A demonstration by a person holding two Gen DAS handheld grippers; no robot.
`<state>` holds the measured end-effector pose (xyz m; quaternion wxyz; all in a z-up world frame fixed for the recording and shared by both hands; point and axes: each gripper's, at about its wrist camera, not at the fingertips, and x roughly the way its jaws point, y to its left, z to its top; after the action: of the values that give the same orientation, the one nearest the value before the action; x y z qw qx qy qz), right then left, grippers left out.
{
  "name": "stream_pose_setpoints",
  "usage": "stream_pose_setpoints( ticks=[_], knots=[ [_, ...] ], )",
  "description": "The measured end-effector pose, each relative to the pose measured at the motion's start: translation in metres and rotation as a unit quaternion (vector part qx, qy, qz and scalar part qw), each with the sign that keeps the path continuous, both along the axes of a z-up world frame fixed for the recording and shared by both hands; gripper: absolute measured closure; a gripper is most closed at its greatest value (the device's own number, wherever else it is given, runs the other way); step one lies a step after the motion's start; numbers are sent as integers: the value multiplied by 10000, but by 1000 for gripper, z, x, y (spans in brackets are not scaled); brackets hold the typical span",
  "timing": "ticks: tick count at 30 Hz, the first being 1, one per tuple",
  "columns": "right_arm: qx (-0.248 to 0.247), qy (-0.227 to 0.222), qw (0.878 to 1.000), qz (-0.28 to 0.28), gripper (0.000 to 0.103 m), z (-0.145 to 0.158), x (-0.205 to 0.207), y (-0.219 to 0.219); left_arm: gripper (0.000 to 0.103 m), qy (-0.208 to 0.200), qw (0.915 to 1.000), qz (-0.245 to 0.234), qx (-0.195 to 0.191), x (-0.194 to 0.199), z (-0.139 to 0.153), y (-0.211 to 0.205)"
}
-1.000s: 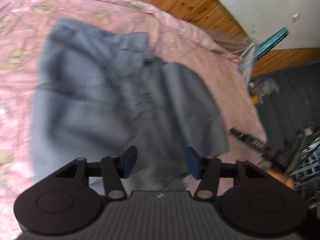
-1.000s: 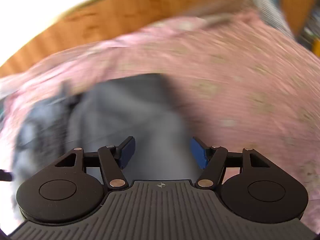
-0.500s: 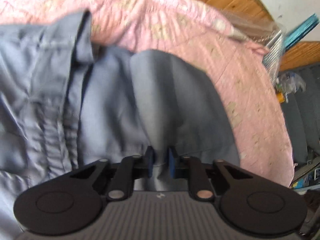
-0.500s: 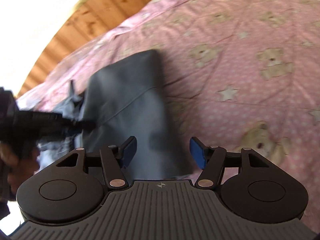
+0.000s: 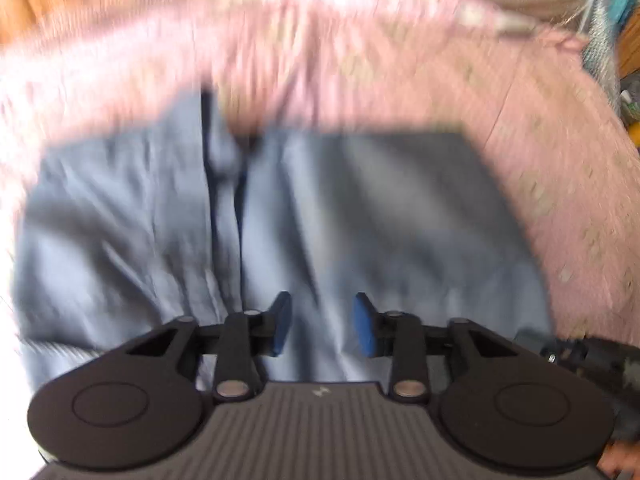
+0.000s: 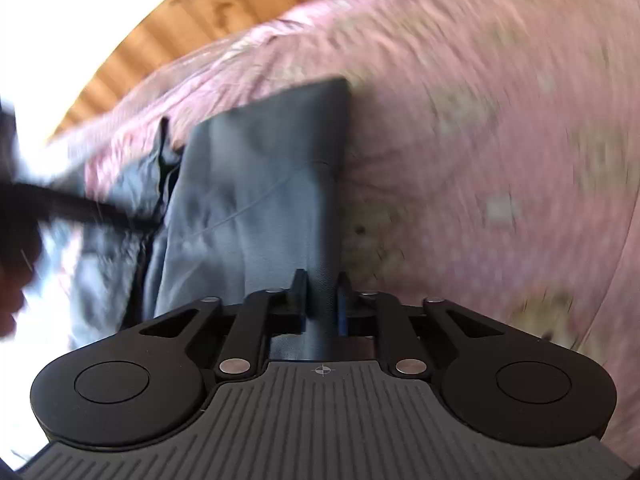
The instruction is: Fold clothes
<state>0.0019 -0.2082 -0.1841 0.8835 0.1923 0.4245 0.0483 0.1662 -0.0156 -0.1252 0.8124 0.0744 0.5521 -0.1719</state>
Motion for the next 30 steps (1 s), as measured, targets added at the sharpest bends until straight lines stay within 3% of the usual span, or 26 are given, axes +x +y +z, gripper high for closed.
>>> stream_pose_setpoints(
  ticks=[1, 4, 6, 8, 10, 11, 14, 15, 16, 17, 18, 20, 21, 22, 26, 30],
  knots=[
    [-231, -125, 9996, 113, 96, 7, -3, 9, 42, -23, 9998, -148, -118, -1, 7, -11],
    [-923, -500, 9935, 451, 97, 29, -10, 38, 39, 140, 9960, -746, -470, 2, 16, -54],
    [-1321, -733, 9863, 664, 97, 43, -15, 56, 39, 299, 9934, -1035, -391, 9, 4, -84],
    [-1400, -875, 9832, 774, 97, 50, -19, 67, 41, 349, 9913, -1271, -17, 11, -11, -104],
    [-1416, -935, 9822, 807, 97, 53, -19, 76, 68, 298, 9874, -1509, 365, 6, -21, -109],
    [-1418, -962, 9818, 813, 97, 53, -19, 79, 77, 276, 9861, -1601, 357, 4, -21, -107],
    [-1507, -1094, 9797, 748, 91, 51, -21, 88, 87, 253, 9853, -1680, 175, 3, -13, -89],
    [-1594, -1143, 9782, 686, 65, 51, -22, 92, 87, 266, 9867, -1603, 13, 4, -7, -78],
    [-1724, -1185, 9759, 623, 28, 50, -24, 97, 88, 271, 9877, -1525, -187, 7, 1, -67],
    [-1936, -1215, 9719, 560, 15, 47, -25, 105, 88, 278, 9882, -1448, -406, 10, 11, -56],
    [-2117, -1195, 9683, 568, 14, 44, -25, 113, 88, 288, 9883, -1366, -619, 14, 19, -43],
    [-2357, -1029, 9625, 863, 46, 36, -22, 133, 88, 307, 9867, -1247, -1001, 21, 33, -13],
    [-2465, -1099, 9576, 1010, 83, 41, -23, 146, 88, 330, 9853, -1188, -1184, 24, 39, 5],
    [-2573, -1168, 9523, 1156, 92, 46, -25, 160, 88, 314, 9841, -1123, -1340, 27, 45, 24],
    [-3088, -1490, 9230, 1747, 94, 70, -30, 221, 89, 197, 9779, -566, -2001, 37, 63, 129],
    [-3687, -1626, 8785, 2567, 94, 70, -20, 300, 87, 242, 9728, 367, -2275, 44, 35, 238]
  ],
)
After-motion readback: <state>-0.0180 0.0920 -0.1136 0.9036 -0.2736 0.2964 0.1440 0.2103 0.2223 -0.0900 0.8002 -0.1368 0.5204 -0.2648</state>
